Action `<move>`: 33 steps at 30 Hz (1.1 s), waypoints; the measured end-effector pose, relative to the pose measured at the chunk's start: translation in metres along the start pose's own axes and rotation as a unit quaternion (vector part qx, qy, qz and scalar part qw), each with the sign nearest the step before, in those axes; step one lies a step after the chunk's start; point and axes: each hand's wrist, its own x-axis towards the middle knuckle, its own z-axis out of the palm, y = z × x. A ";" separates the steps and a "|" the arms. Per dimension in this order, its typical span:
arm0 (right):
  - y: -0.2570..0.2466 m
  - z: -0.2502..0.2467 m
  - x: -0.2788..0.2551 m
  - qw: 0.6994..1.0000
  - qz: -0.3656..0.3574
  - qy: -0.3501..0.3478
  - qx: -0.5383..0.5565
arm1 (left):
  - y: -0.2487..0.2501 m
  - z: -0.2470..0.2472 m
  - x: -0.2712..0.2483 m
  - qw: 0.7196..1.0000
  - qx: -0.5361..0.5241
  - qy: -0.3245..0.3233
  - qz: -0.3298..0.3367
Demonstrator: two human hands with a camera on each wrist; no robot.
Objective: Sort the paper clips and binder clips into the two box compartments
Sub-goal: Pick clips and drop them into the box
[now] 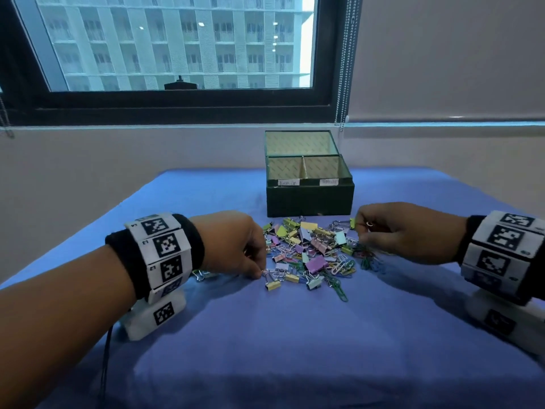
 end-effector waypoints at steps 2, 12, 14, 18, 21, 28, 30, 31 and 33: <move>-0.002 -0.007 0.022 0.999 0.015 0.033 -0.017 | -0.003 -0.001 0.000 1.000 0.005 0.024 0.017; -0.005 -0.041 0.150 0.976 0.119 0.157 -0.088 | -0.006 -0.005 0.000 0.993 -0.013 0.111 0.047; -0.001 -0.043 0.152 0.980 0.113 0.138 -0.089 | -0.006 -0.005 0.001 0.993 -0.017 0.112 0.041; -0.001 -0.050 0.119 0.983 0.082 0.160 -0.043 | -0.005 -0.005 0.002 0.994 -0.009 0.102 0.030; -0.005 -0.042 0.067 0.994 0.054 0.072 -0.057 | -0.005 -0.005 0.003 0.997 0.004 0.069 0.018; 0.024 -0.014 0.019 0.983 0.101 -0.056 -0.140 | 0.002 -0.050 0.048 0.998 0.011 0.065 -0.018; 0.028 -0.014 0.021 0.988 0.099 -0.029 -0.112 | 0.010 -0.067 0.080 0.991 -0.001 0.134 -0.026; 0.030 -0.011 0.021 0.988 0.105 -0.036 -0.109 | 0.015 -0.073 0.097 0.986 -0.012 0.164 -0.030; 0.036 -0.007 0.020 0.985 0.125 -0.050 -0.109 | 0.026 -0.081 0.130 0.979 -0.027 0.199 -0.034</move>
